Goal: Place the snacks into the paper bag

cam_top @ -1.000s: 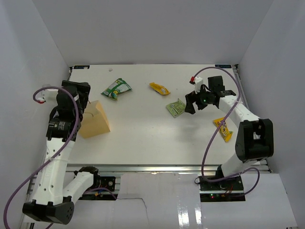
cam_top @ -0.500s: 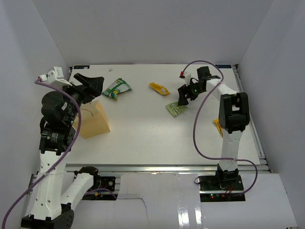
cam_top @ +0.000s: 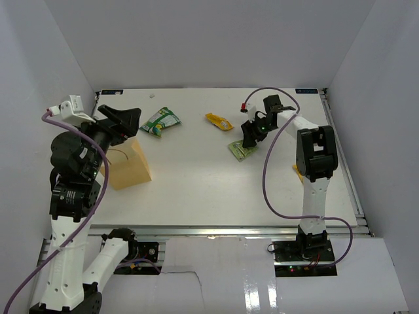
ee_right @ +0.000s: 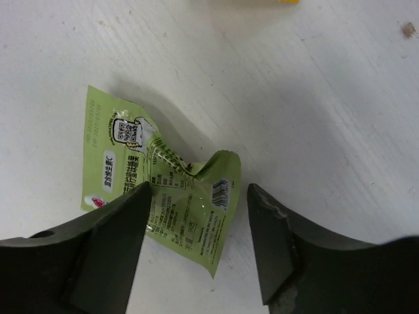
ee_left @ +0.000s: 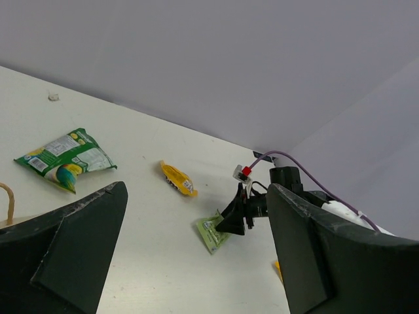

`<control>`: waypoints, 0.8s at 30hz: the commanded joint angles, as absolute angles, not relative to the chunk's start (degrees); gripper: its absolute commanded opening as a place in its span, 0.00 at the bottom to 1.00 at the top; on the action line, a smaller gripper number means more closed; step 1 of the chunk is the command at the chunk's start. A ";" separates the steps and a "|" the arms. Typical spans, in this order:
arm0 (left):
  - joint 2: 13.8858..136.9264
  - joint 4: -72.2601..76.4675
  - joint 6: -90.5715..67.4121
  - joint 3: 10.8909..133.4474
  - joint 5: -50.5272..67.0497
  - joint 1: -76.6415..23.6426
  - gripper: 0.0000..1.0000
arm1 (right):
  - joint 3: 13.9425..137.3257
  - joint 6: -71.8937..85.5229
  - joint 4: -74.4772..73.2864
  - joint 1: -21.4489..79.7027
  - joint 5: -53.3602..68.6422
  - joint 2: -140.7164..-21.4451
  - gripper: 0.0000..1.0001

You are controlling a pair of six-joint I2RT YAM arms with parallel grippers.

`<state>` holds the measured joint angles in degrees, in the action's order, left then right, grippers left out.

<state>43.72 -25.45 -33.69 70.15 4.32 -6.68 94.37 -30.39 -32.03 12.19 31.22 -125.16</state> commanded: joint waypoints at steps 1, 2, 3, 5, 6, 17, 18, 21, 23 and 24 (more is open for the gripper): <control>43.94 -25.23 -34.53 72.59 5.53 -6.50 0.98 | 91.15 -27.34 -31.38 12.48 29.80 -124.80 0.64; 44.03 -24.79 -34.63 73.03 5.97 -6.50 0.98 | 90.71 -26.81 -31.12 12.57 29.79 -124.80 0.56; 44.38 -24.26 -34.98 74.26 6.76 -6.50 0.98 | 90.18 -25.85 -30.07 12.57 29.62 -124.80 0.54; 44.91 -24.17 -35.16 75.67 7.12 -6.50 0.98 | 88.69 -25.05 -29.01 12.66 28.92 -124.72 0.45; 45.09 -24.17 -35.16 76.28 7.38 -6.50 0.98 | 88.33 -24.79 -28.66 12.74 28.74 -124.63 0.42; 43.16 -24.00 -36.04 77.08 8.00 -6.42 0.98 | 84.30 -27.32 -24.62 12.66 41.55 -115.26 0.08; 43.07 -23.82 -35.95 77.25 8.17 -6.42 0.98 | 82.29 -27.59 -23.39 12.83 42.96 -113.57 0.08; 42.63 -22.42 -35.77 78.22 9.14 -6.50 0.98 | 81.38 -30.75 -21.62 14.76 46.84 -107.94 0.08; 42.45 -21.45 -35.86 78.92 9.75 -6.42 0.98 | 82.87 -32.25 -22.23 16.43 48.51 -105.39 0.08; 42.28 -20.31 -36.03 79.27 9.93 -6.50 0.98 | 83.58 -33.39 -22.67 18.52 48.86 -104.77 0.08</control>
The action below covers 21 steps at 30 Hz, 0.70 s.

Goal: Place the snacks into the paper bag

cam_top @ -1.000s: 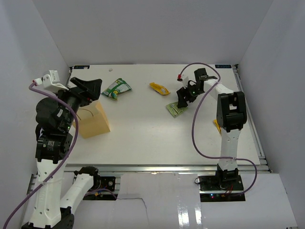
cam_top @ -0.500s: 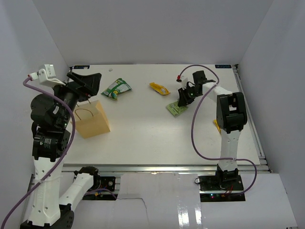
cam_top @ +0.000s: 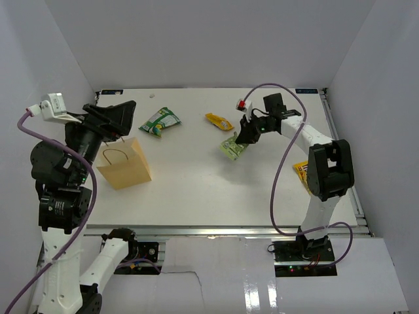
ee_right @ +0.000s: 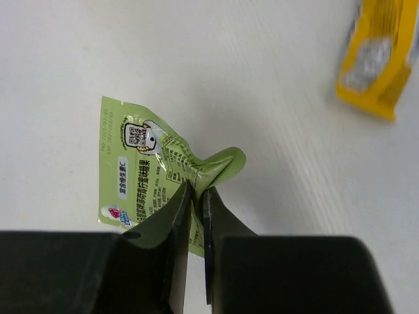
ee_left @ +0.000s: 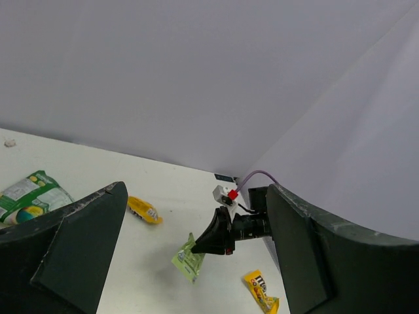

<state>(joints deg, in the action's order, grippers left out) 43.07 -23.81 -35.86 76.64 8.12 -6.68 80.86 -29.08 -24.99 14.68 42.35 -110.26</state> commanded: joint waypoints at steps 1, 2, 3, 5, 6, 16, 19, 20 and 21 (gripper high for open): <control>42.19 -19.69 -36.04 79.54 10.28 -6.50 0.98 | 85.32 -34.09 -22.68 19.85 49.30 -103.46 0.08; 42.27 -18.73 -36.47 80.50 10.37 -6.50 0.98 | 86.39 -35.06 -22.85 22.73 49.31 -103.10 0.08; 42.28 -18.20 -36.74 80.86 10.37 -6.50 0.98 | 87.61 -35.24 -22.94 24.24 49.22 -102.83 0.08; 42.10 -16.27 -37.35 81.65 10.72 -6.50 0.98 | 92.88 -34.98 -23.03 29.67 48.34 -102.83 0.08; 41.84 -15.30 -38.22 82.09 10.81 -6.42 0.98 | 94.81 -33.24 -21.72 31.45 47.64 -103.18 0.08; 38.77 -11.78 -41.92 81.65 10.72 -6.50 0.98 | 123.39 -16.52 -4.25 56.76 15.78 -117.58 0.08; 37.53 -12.48 -42.27 80.95 10.28 -6.50 0.98 | 125.15 -16.79 2.86 60.37 9.85 -119.96 0.08; 36.83 -13.18 -42.19 81.03 10.11 -6.50 0.98 | 125.33 -16.79 4.21 60.47 9.06 -120.23 0.08; 36.48 -13.71 -42.01 81.12 9.93 -6.50 0.98 | 125.51 -16.70 5.52 60.64 7.75 -120.50 0.08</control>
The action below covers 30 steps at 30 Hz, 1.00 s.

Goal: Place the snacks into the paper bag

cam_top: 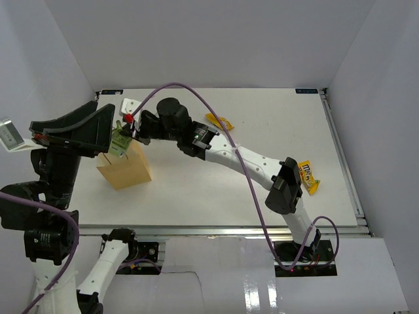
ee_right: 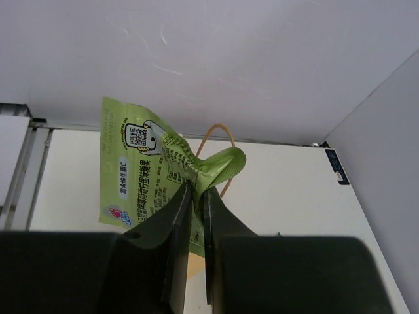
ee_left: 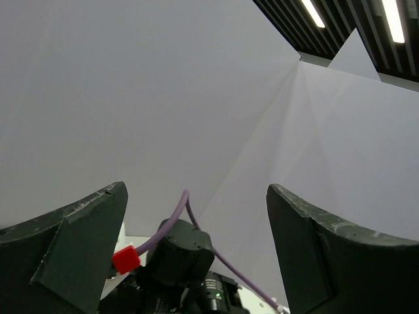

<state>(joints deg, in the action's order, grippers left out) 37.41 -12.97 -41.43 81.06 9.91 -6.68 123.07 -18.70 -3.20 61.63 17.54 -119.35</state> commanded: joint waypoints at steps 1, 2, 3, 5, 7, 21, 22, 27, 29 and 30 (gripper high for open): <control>36.21 -14.15 -41.84 81.21 9.50 -6.42 0.98 | 125.59 -16.70 6.76 60.91 7.13 -120.85 0.08; 35.69 -14.93 -41.66 81.21 9.23 -6.50 0.98 | 125.77 -16.61 8.68 61.00 6.77 -121.11 0.08; 35.42 -15.12 -41.66 81.04 8.97 -6.50 0.98 | 125.95 -16.79 9.48 61.17 5.81 -121.46 0.08; 34.90 -15.29 -41.83 80.34 8.88 -6.42 0.98 | 124.81 -18.44 12.28 62.13 4.32 -121.64 0.08; 34.72 -15.29 -42.01 79.98 9.05 -6.50 0.98 | 123.67 -19.60 14.23 63.19 3.08 -121.82 0.08; 34.72 -15.12 -42.71 78.22 9.67 -6.42 0.98 | 124.20 -21.35 19.42 64.25 0.26 -122.52 0.08; 34.80 -15.12 -42.71 78.22 9.75 -6.50 0.98 | 121.84 -21.88 19.95 64.42 0.35 -122.61 0.08; 35.07 -15.12 -42.45 77.78 10.11 -6.50 0.98 | 114.97 -25.31 24.16 66.00 -5.18 -123.13 0.08; 35.07 -15.03 -42.45 77.52 10.11 -6.50 0.98 | 113.04 -25.75 25.83 66.27 -6.15 -123.40 0.08; 35.16 -15.03 -42.36 77.52 10.19 -6.50 0.98 | 112.77 -25.75 26.27 66.53 -6.50 -123.49 0.08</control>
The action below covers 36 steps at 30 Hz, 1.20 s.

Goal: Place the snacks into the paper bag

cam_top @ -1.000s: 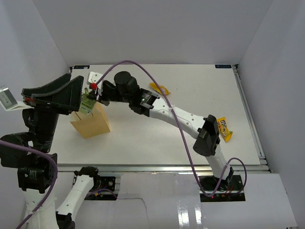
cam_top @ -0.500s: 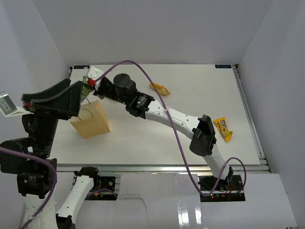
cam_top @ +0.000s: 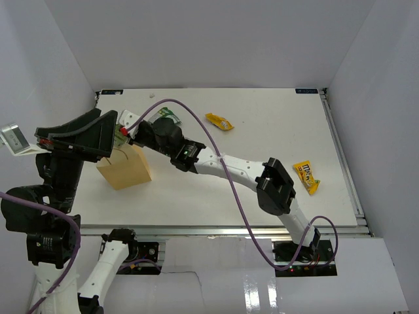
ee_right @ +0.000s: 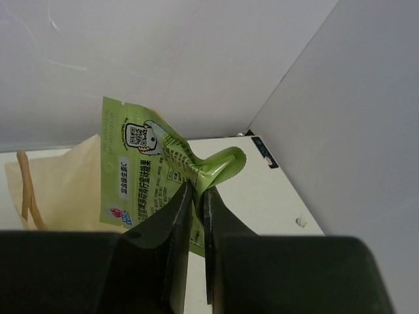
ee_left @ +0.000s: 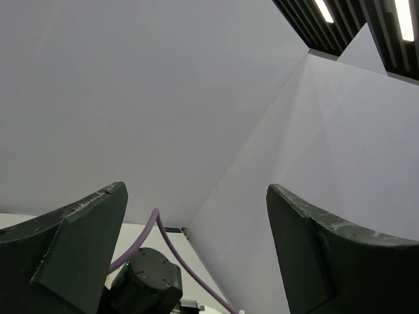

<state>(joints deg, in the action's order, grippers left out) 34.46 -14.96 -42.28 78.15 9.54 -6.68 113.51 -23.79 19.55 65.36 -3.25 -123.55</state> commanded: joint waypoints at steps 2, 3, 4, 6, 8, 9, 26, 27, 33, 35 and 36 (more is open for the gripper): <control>34.98 -15.03 -42.28 77.52 10.11 -6.50 0.98 | 112.33 -25.49 26.46 66.71 -6.42 -123.66 0.08; 34.98 -15.03 -42.10 77.35 9.93 -6.50 0.98 | 112.32 -25.31 26.46 66.80 -6.59 -123.75 0.08; 34.89 -15.03 -42.10 77.17 9.84 -6.50 0.98 | 112.24 -25.23 26.28 66.80 -6.50 -123.66 0.10; 34.72 -15.20 -42.10 76.91 9.76 -6.50 0.98 | 111.80 -24.96 25.93 67.06 -5.98 -123.49 0.15; 34.72 -15.12 -42.10 76.38 9.84 -6.50 0.98 | 110.65 -24.61 25.66 67.32 -5.01 -122.79 0.29; 34.80 -15.12 -42.10 76.29 9.84 -6.50 0.98 | 110.22 -24.61 25.66 67.32 -4.84 -122.70 0.33; 44.45 -14.68 -44.03 74.80 19.06 -6.50 0.96 | 104.43 -14.77 7.68 53.12 18.95 -108.91 0.83; 45.69 -14.68 -44.21 74.71 20.81 -6.50 0.95 | 103.02 -15.29 5.99 51.43 22.29 -107.77 0.85; 59.64 -16.17 -41.32 75.23 25.31 -6.77 0.87 | 86.79 -19.50 -7.26 38.51 43.31 -99.50 0.92; 64.05 -18.01 -37.81 77.50 23.13 -9.21 0.86 | 81.85 -20.82 -9.31 33.08 50.95 -96.34 0.93; 68.94 -20.71 -32.49 78.74 21.29 -10.71 0.87 | 79.30 -22.40 -10.36 31.48 52.72 -95.20 0.93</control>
<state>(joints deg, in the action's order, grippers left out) 62.50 -15.64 -40.42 76.07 21.58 -7.97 84.86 -19.42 -1.50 34.44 38.15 -96.97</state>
